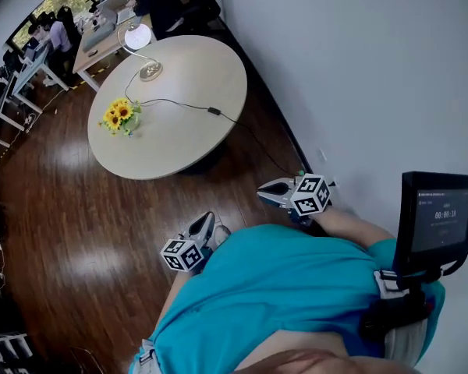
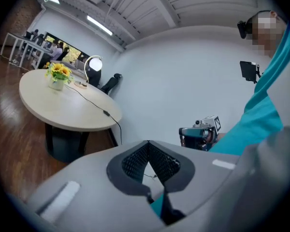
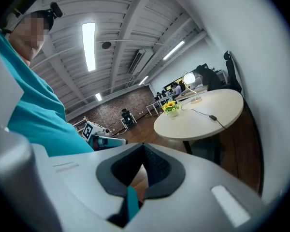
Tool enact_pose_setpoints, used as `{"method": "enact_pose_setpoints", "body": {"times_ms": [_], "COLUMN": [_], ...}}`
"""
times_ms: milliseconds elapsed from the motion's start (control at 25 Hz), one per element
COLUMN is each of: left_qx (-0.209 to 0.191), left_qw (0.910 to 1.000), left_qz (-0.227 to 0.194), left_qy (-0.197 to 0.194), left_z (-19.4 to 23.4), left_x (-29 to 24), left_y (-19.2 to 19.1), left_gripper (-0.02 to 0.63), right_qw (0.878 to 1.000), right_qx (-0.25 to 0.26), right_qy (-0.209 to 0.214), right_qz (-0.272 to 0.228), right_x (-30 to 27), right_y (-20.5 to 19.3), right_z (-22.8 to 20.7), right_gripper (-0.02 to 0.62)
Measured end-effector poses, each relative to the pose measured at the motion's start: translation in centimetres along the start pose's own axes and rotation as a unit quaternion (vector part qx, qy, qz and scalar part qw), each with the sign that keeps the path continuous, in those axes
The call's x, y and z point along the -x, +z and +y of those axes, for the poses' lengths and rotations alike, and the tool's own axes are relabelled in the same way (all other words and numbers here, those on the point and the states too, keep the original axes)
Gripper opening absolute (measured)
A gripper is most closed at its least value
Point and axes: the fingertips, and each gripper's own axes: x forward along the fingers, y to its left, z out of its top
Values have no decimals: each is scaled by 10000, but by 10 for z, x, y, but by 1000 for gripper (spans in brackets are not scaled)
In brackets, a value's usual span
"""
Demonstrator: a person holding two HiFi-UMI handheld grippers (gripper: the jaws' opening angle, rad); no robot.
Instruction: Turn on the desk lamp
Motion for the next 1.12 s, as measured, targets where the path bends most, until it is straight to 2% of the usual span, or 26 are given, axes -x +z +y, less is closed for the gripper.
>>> {"method": "enact_pose_setpoints", "body": {"times_ms": [240, 360, 520, 640, 840, 1000, 1120], "left_qx": [-82, -279, -665, -767, -545, -228, -130], "left_qw": [9992, 9993, 9976, 9968, 9973, 9984, 9987], "left_qz": [-83, 63, 22, -154, -455, -443, -442], "left_qy": [372, 236, 204, 184, 181, 265, 236], "left_z": [-13, -32, -46, -26, 11, 21, 32], "left_x": [18, 29, 78, 135, 255, 277, 286], "left_y": [2, -8, -3, -4, -6, -13, -4], "left_gripper": [23, 23, 23, 23, 23, 23, 23], "right_qw": [9997, 9993, 9991, 9991, 9986, 9972, 9964], "right_qx": [-88, 69, 180, 269, 274, 240, 286], "right_qy": [223, 375, 387, 331, 387, 577, 633], "right_qz": [-55, -22, -2, 41, 244, 413, 485], "right_x": [5, -5, -22, -63, -149, -164, -178], "right_y": [-20, -12, -11, -19, -43, -56, -48], "right_z": [13, 39, 84, 122, 208, 228, 238], "right_gripper": [2, 2, 2, 3, 2, 2, 2]}}
